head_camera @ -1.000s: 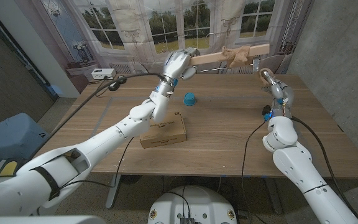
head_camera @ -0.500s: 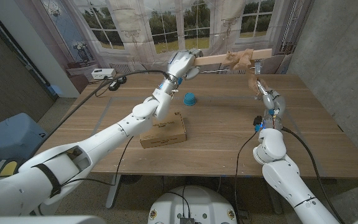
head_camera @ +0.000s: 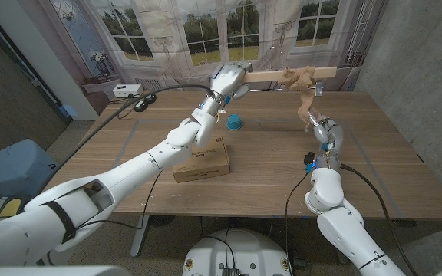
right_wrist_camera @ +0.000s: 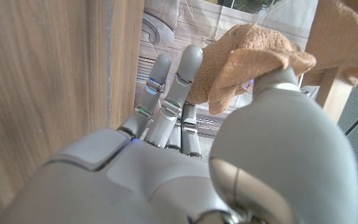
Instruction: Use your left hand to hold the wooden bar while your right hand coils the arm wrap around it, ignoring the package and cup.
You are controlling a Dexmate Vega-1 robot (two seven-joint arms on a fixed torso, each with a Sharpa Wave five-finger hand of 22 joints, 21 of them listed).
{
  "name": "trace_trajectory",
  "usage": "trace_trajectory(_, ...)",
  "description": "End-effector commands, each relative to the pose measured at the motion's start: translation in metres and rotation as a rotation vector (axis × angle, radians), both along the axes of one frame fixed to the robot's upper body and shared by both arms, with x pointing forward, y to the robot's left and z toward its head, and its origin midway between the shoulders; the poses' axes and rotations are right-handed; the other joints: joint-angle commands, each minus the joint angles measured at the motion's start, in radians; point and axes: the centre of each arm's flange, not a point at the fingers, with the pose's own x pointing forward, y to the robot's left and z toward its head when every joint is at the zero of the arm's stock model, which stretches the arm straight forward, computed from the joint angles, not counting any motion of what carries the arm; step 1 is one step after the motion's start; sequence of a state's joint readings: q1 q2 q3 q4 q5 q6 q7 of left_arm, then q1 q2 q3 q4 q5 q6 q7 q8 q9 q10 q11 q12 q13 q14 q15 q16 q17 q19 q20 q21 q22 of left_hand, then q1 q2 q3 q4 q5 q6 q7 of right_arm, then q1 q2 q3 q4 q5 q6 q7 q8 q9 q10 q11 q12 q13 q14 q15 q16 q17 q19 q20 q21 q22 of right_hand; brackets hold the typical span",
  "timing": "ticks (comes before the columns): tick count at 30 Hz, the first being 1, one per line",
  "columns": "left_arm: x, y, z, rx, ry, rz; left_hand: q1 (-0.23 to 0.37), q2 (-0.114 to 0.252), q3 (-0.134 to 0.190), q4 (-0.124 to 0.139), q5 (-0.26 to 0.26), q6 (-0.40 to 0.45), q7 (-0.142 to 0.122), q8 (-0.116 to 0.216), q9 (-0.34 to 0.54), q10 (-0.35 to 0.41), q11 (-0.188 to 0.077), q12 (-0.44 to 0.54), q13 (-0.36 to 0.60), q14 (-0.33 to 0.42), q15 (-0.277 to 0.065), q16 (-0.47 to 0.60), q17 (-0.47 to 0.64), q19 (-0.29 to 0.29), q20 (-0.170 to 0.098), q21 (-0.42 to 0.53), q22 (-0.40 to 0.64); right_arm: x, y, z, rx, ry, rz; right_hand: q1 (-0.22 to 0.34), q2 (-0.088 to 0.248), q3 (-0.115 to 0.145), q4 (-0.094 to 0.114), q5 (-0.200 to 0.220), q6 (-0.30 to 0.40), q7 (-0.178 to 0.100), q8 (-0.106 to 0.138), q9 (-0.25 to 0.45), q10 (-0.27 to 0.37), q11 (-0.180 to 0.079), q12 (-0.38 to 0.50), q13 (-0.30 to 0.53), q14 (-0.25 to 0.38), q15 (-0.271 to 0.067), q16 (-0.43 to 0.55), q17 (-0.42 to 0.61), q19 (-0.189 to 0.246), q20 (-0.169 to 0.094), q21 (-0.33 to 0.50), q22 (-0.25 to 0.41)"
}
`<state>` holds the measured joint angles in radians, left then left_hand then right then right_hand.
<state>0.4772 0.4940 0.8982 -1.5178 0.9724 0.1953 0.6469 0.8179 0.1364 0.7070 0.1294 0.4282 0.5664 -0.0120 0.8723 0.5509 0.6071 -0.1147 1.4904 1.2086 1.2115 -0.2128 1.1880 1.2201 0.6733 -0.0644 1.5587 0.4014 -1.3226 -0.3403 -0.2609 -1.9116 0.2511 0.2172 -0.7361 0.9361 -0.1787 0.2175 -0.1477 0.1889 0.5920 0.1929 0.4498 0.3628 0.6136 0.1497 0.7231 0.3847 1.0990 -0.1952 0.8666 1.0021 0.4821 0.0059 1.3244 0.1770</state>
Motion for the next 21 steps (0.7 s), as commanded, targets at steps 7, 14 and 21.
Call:
trace_trajectory(7,-0.005,-0.008,-0.005,0.031,-0.015,0.135,0.014,0.022,0.001,-0.007,-0.007,0.013,0.005,0.007,0.001,0.010,-0.005,0.004,0.011,0.005,0.002,0.007,0.003,0.013,-0.093,0.007,0.003,-0.021,0.014,-0.029,-0.007,0.060,-0.238,0.312,0.302,0.025,-0.007,0.006,0.417,-0.115,-0.004,0.008,0.480,-0.161,0.002,0.181,0.012,-0.019,0.003,-0.001,0.004,0.000,0.007,0.000)
trace_trajectory(14,-0.008,-0.009,-0.005,0.033,-0.025,0.133,0.015,0.022,0.001,-0.008,-0.010,0.014,0.004,0.008,0.000,0.010,-0.007,0.008,0.016,0.005,0.002,0.008,0.004,0.013,-0.094,0.008,0.004,-0.047,0.020,-0.029,-0.085,0.145,-0.526,0.312,0.303,0.026,-0.007,0.006,0.417,-0.114,-0.005,0.010,0.479,-0.162,0.001,0.183,0.014,-0.019,0.004,-0.001,0.003,0.000,0.008,0.000)
trace_trajectory(21,-0.010,-0.009,-0.007,0.037,-0.020,0.135,0.015,0.022,0.001,-0.008,-0.012,0.014,0.004,0.009,0.000,0.011,-0.006,0.007,0.014,0.004,0.002,0.010,0.004,0.013,-0.094,0.007,0.002,-0.058,0.032,-0.028,-0.130,0.149,-0.742,0.310,0.303,0.027,-0.006,0.006,0.418,-0.115,-0.007,0.011,0.479,-0.165,0.000,0.184,0.009,-0.019,0.001,-0.001,0.003,-0.002,0.008,0.000)
